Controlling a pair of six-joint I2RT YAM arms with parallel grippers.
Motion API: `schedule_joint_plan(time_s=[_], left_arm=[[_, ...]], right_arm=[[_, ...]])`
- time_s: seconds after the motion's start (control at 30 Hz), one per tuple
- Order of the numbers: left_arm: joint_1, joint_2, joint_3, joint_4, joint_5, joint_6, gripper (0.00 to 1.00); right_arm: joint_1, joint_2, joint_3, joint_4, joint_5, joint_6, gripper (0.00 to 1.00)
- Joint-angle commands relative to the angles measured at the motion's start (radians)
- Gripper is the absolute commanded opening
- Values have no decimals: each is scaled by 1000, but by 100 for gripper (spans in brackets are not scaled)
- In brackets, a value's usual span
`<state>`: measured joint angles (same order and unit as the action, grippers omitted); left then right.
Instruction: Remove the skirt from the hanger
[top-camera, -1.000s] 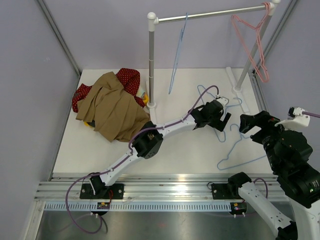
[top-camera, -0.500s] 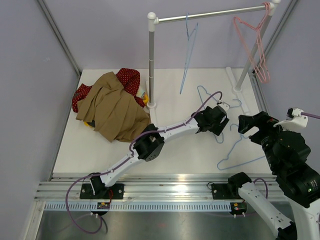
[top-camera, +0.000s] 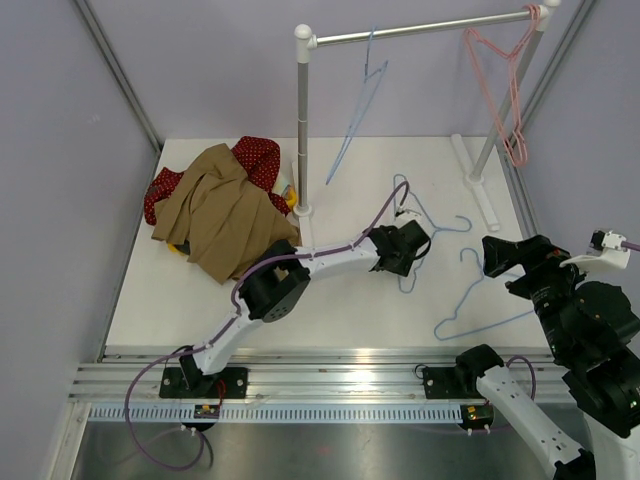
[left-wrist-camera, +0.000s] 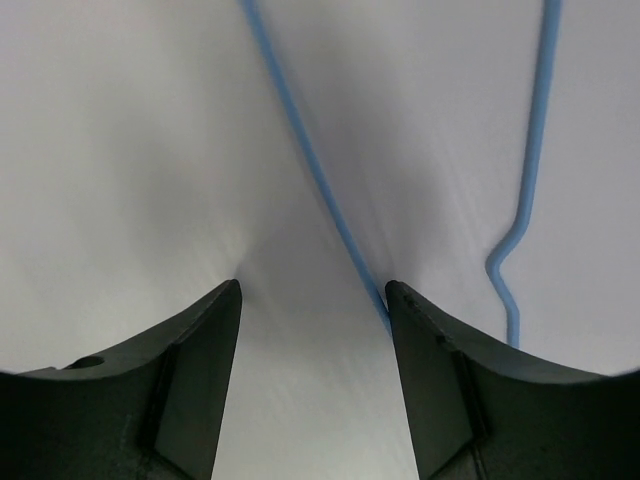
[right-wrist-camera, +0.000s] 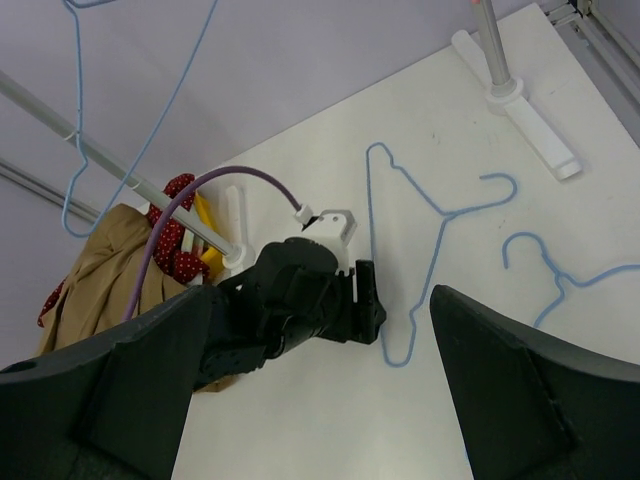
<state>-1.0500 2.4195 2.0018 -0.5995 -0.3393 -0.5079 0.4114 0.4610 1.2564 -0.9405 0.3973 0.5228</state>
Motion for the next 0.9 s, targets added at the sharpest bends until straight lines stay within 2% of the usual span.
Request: schedule_joint_plan(time_s=[0.0, 0.07, 0.2, 0.37, 0.47, 0.63, 0.73, 0.87], left_arm=[[-27, -38, -283, -326, -69, -110, 63], [-74, -100, -439, -301, -56, -173, 63], [-180, -244, -634, -307, -12, -306, 61], [-407, -375, -802, -367, 84, -513, 63], [-547, -445, -893, -359, 193, -622, 64], [-767, -519, -865, -482, 263, -791, 67], [-808, -539, -804, -589, 211, -845, 68], [-791, -559, -642, -704, 91, -847, 69]], right_arm=[[-3, -7, 31, 32, -37, 16, 98], [-3, -8, 32, 35, -46, 22, 98], [-3, -15, 21, 46, -90, 48, 98], [-3, -35, 21, 29, -129, 83, 98], [-3, -53, 20, 14, -132, 100, 98], [-3, -74, 8, 8, -144, 141, 98], [-3, -74, -5, 11, -173, 166, 96], [-3, -71, -14, 22, -201, 183, 95]])
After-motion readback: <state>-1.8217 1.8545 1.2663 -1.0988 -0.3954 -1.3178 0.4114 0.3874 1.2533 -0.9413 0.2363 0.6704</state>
